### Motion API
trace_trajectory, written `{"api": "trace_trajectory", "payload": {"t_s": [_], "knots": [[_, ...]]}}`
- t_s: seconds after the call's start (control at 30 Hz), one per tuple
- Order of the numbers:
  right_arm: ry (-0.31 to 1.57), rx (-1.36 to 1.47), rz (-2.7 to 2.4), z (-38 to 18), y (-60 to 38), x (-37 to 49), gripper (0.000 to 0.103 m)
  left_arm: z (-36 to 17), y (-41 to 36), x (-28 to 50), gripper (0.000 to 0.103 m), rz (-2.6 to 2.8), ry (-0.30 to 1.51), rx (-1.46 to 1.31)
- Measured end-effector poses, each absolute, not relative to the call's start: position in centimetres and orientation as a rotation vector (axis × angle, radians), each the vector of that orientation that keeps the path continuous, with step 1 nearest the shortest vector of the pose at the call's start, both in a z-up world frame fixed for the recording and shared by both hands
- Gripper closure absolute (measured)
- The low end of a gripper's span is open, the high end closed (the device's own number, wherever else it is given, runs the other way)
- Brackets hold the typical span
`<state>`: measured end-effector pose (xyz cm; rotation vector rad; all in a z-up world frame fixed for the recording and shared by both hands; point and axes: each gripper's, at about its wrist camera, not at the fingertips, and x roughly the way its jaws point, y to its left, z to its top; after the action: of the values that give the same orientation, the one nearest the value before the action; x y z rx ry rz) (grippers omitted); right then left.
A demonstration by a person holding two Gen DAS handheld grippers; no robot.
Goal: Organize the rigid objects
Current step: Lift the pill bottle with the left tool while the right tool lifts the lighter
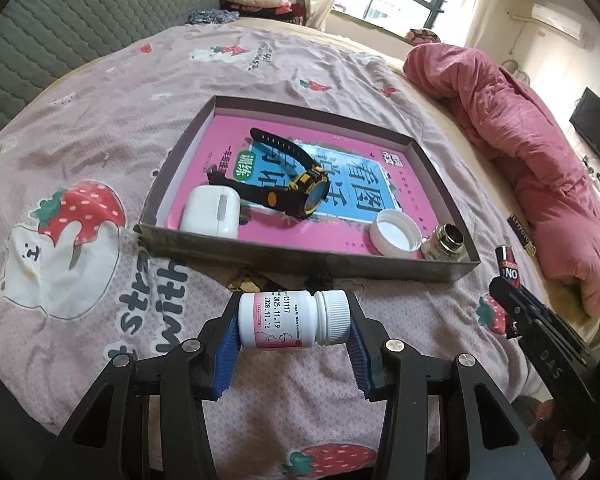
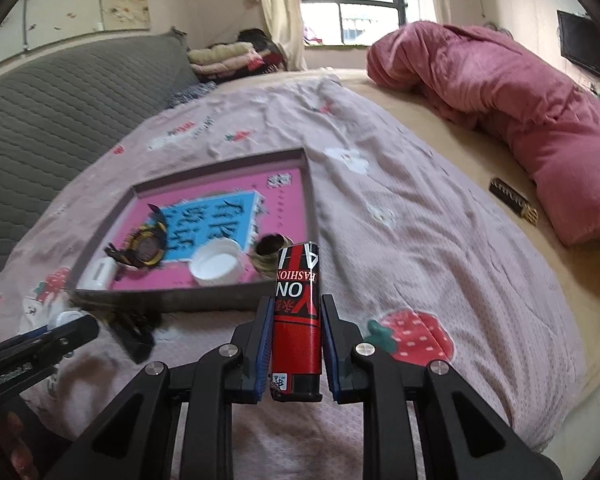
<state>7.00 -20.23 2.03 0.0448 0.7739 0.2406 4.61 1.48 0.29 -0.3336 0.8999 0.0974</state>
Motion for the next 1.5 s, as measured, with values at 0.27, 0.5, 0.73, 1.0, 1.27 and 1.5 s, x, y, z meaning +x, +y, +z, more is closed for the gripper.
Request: {"api": "trace_trajectory", "payload": {"t_s": [0.27, 0.5, 0.73, 1.0, 1.27, 1.5], "knots": [[0.717, 0.022, 0.305, 3.5, -18.7, 6.3, 0.080, 1.3, 1.6, 4.9, 0.055, 0.092, 0.853, -0.306], [0.698, -0.009, 0.331, 4.0, -17.5, 6.0, 0.080, 2.2, 2.3, 5.7, 0.055, 0.108, 0.812, -0.301], [0.701, -0.013, 0.331, 3.9, -17.4, 6.1, 0.080, 2.2, 3.1, 6.7, 0.055, 0.119, 0.796, -0.311], [0.698, -0.034, 0.324, 3.7, -17.0, 6.6, 0.080, 1.5, 3.7, 7.9, 0.055, 0.119, 0.801, -0.323], [0.695, -0.038, 0.310, 3.8, -16.8, 7.6, 0.080, 0.9, 3.8, 9.1, 0.055, 0.114, 0.810, -0.320], [0.692, -0.043, 0.301, 3.9, -16.7, 8.5, 0.080, 0.0, 4.0, 10.4, 0.055, 0.110, 0.825, -0.317]]}}
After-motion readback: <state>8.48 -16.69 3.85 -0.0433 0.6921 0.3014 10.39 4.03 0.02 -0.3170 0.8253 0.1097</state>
